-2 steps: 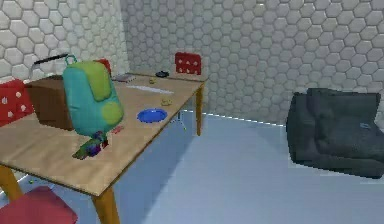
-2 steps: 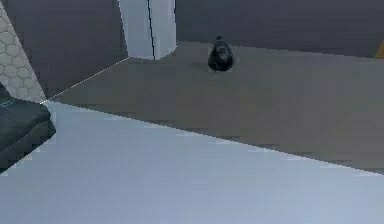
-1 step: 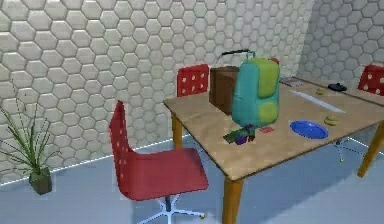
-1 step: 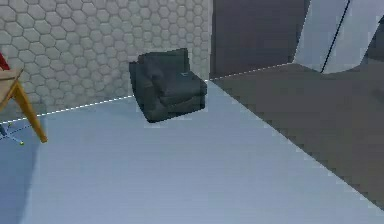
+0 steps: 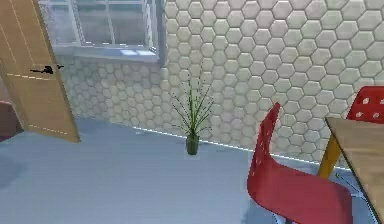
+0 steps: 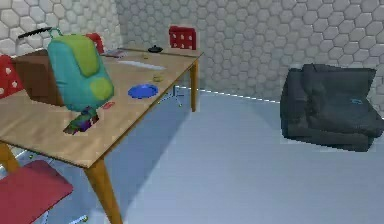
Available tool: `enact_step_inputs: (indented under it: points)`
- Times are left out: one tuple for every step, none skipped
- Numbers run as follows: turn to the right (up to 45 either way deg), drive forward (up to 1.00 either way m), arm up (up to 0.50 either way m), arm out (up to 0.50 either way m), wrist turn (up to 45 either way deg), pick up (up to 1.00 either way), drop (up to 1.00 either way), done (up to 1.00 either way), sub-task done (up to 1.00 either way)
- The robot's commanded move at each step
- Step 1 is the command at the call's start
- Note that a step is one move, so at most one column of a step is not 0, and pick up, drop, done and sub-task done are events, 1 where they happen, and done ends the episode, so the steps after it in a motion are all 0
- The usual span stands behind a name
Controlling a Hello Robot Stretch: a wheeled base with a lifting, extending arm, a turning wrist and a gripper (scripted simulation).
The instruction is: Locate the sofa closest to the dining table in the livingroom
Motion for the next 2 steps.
enact_step_inputs:
  points:
    - [-45.0, 0.00, 0.00, 0.00, 0.0, 0.00, 0.00, 0.00, 0.00]
    - [-24.0, 0.00, 0.00, 0.00, 0.0, 0.00, 0.00, 0.00, 0.00]
